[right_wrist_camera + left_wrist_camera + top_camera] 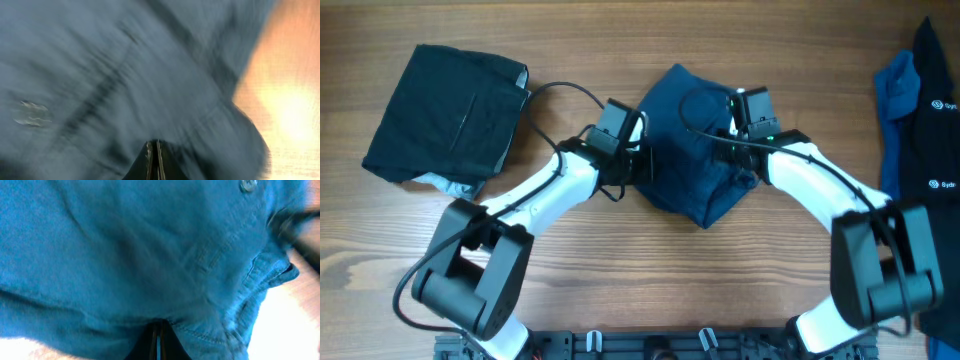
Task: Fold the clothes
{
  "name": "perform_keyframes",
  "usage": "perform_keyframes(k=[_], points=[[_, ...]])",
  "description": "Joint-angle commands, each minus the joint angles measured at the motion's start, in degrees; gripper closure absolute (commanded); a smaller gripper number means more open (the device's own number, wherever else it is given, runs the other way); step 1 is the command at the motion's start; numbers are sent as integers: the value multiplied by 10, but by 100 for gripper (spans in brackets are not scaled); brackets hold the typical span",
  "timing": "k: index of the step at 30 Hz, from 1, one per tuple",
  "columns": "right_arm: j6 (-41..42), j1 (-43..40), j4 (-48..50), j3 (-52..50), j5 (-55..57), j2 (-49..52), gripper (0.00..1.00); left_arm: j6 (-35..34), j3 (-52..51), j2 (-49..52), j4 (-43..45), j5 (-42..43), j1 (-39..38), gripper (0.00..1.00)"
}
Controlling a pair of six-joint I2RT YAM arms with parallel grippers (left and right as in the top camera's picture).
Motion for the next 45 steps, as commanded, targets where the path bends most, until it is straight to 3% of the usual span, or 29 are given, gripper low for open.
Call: perform_keyframes(k=[1, 3, 7, 11, 15, 17, 19, 21, 26, 28, 32, 37, 45], points=[[47, -13, -86, -1, -61, 24, 96, -17, -7, 44, 28, -79, 9, 95], [69, -9, -174, -1, -113, 24, 95, 9, -7, 62, 38, -90, 33, 94], [57, 12, -224, -1, -163, 23, 96, 11, -6, 70, 94, -80, 101, 93], [18, 32, -220, -1, -225, 23, 96, 10, 25, 70, 119, 75, 174, 88], [15, 21, -202, 0, -181, 17, 96, 10, 37, 59, 102, 242, 213, 52], [-22, 15, -201, 0, -172, 0, 95, 10, 37, 54, 60, 254, 216, 42], [-43, 13, -203, 0, -163, -27, 96, 14, 37, 53, 0, 254, 216, 23], [-48, 12, -204, 0, -143, -66, 96, 27, 36, 56, -50, 247, 214, 14], [10, 12, -181, 0, -62, -108, 96, 43, 34, 65, -83, 227, 188, 7], [24, 12, -162, -1, -52, -94, 96, 29, 34, 70, -83, 208, 174, 0], [38, 12, -127, -1, -52, -47, 96, -13, 34, 97, -77, 192, 140, 0], [111, 11, -112, -1, -64, 51, 96, -75, 34, 149, -64, 167, 113, 0], [105, 11, -113, -1, -104, 159, 96, -114, 34, 192, 24, 175, 74, 2]])
